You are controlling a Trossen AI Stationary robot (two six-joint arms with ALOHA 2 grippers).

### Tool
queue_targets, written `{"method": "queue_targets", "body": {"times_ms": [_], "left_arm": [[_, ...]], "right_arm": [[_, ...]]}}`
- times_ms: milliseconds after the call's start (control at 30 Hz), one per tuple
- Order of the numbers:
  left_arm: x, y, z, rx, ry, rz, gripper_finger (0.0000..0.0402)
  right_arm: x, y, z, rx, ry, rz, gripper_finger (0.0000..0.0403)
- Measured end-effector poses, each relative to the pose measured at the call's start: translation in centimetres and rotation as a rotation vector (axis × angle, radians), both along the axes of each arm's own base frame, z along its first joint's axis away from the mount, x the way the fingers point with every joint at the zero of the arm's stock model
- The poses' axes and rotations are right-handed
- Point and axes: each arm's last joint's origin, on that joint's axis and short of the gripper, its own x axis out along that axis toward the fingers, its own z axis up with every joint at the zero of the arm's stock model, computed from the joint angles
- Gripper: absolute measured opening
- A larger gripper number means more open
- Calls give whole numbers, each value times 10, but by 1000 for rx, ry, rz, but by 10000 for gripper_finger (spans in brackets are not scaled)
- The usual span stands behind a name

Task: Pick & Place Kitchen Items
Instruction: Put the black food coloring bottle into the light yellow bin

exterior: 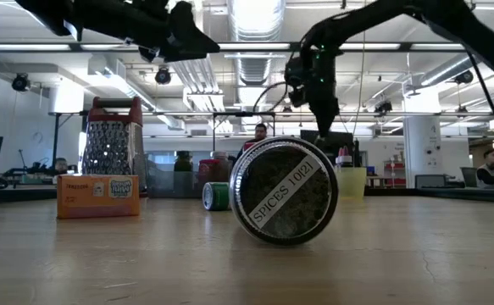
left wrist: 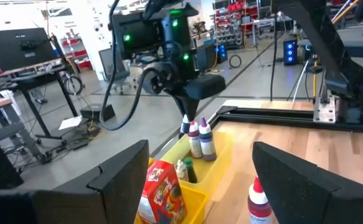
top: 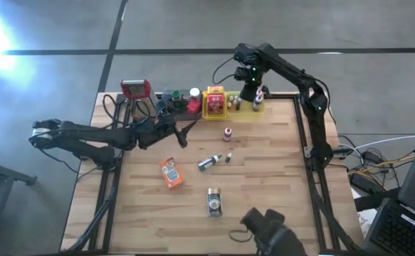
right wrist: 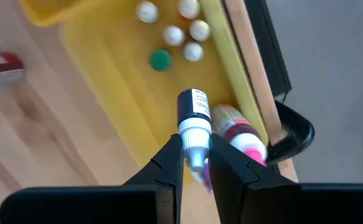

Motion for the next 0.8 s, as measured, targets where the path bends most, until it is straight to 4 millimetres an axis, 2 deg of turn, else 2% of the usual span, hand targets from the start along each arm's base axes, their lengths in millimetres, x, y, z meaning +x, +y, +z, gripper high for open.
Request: {"method": "queue_targets", "body": {"times_ms": [167, 333, 800], "left_arm": [[0, 1, 0, 0, 2, 4, 291], [0, 3, 0, -1, 3, 11, 291], [-2, 10, -2, -12, 11, 40, 291]], "right_arm": [[-8, -22, -17, 52, 38, -31, 52], [-10, -35, -32, 88, 51, -42, 53], [0, -41, -60, 131, 84, -20, 51]]}}
